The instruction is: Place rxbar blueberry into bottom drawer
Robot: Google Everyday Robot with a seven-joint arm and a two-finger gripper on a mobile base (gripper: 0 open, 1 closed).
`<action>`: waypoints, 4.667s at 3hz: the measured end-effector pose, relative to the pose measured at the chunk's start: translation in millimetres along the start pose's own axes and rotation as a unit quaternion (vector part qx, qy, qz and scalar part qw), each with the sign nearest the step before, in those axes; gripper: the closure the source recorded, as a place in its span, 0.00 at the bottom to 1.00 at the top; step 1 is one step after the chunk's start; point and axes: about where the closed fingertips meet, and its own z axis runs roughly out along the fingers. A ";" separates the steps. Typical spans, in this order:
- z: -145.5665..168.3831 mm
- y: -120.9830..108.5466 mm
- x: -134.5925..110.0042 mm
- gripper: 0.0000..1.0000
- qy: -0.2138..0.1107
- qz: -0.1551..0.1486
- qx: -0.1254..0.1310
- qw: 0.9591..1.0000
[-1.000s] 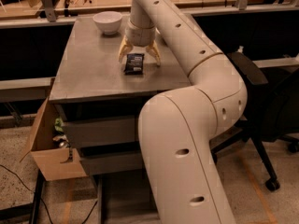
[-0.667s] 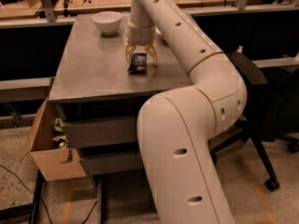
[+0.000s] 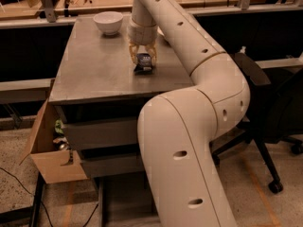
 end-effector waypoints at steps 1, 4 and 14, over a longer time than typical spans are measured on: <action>-1.3 0.4 -0.1 0.78 0.000 0.001 0.000 1.000; 7.4 -4.2 4.5 0.37 0.001 -0.016 -0.032 0.999; -98.4 -22.5 0.8 1.00 0.119 -0.023 -0.084 0.989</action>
Offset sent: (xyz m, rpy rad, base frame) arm -0.0085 0.0279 -0.0006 -0.4433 0.1210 0.1641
